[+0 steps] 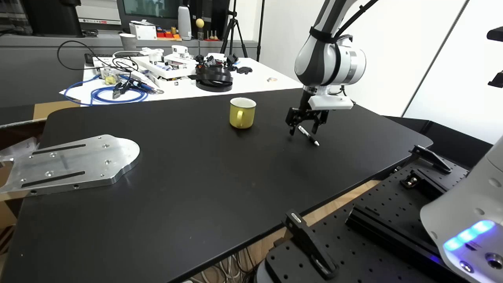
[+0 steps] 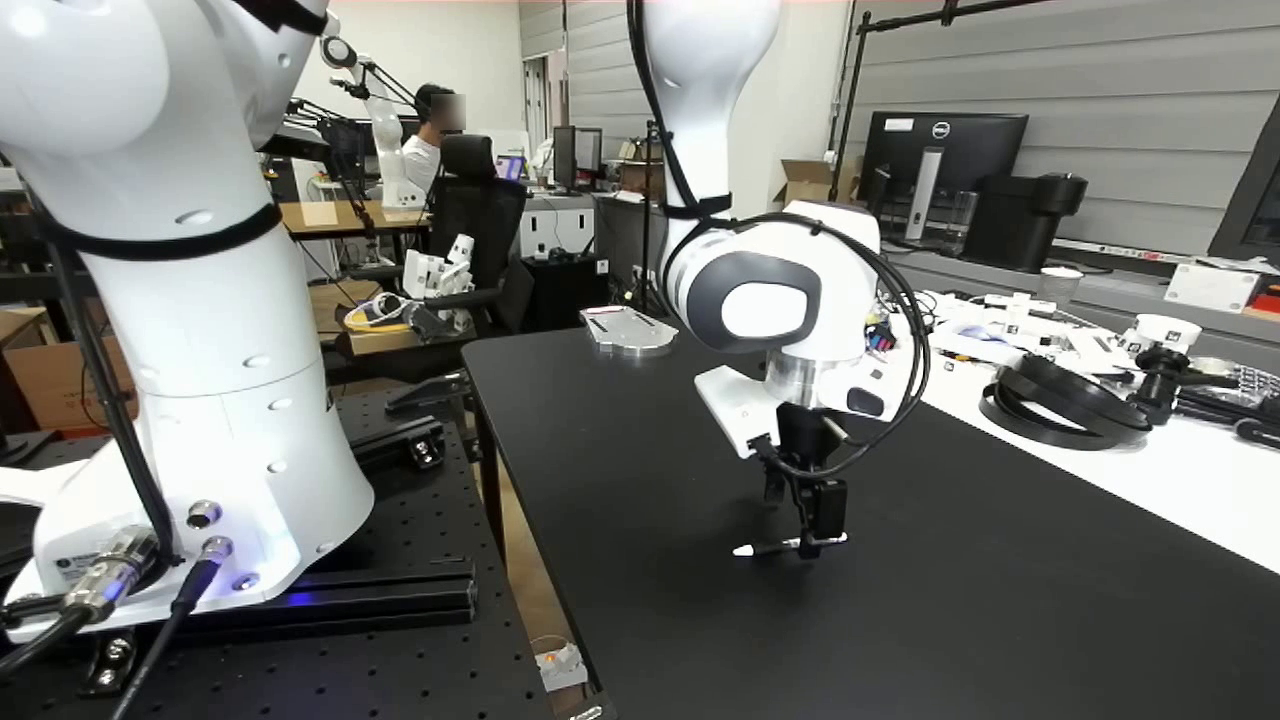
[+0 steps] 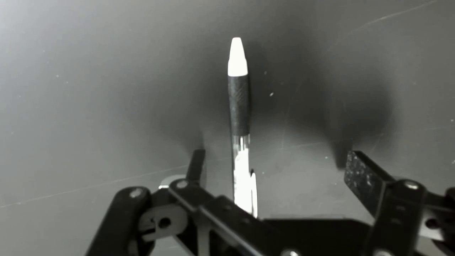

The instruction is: Put the pen inside the cup

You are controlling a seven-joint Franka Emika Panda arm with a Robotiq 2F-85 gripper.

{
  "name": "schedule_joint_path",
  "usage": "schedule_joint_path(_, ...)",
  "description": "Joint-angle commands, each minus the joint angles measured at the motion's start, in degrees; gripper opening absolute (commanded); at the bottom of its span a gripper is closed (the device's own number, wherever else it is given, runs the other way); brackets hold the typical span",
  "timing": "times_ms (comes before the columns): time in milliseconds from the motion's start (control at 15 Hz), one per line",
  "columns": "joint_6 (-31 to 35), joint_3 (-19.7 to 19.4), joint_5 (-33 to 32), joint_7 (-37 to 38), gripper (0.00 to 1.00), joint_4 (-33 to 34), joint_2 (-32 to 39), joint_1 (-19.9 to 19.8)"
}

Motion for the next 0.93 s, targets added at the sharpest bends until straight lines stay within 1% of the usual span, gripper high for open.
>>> schedule_joint_path(0, 1.3, 1.0, -0.7, 0.9, 1.00, 1.5, 2.0, -1.3)
schedule_joint_path(133, 1.4, 1.2, -0.8, 0.7, 1.00, 1.7, 2.4, -1.5)
schedule_joint_path(200, 1.5, 1.4, -0.7, 0.6, 0.75, 1.8, 2.5, -1.7)
schedule_joint_path(267, 1.7, 1.5, -0.7, 0.6, 0.73, 1.9, 2.6, -1.7)
schedule_joint_path(333, 1.9, 1.5, -0.7, 0.7, 0.67, 1.9, 2.7, -1.6)
schedule_joint_path(467, 2.1, 1.9, -0.6, 0.7, 0.53, 2.0, 2.6, -1.8)
schedule_joint_path(600, 2.3, 1.9, -0.6, 0.8, 0.41, 2.1, 2.6, -1.9)
schedule_joint_path(867, 2.6, 1.8, -0.6, 0.9, 0.12, 2.1, 2.4, -2.0)
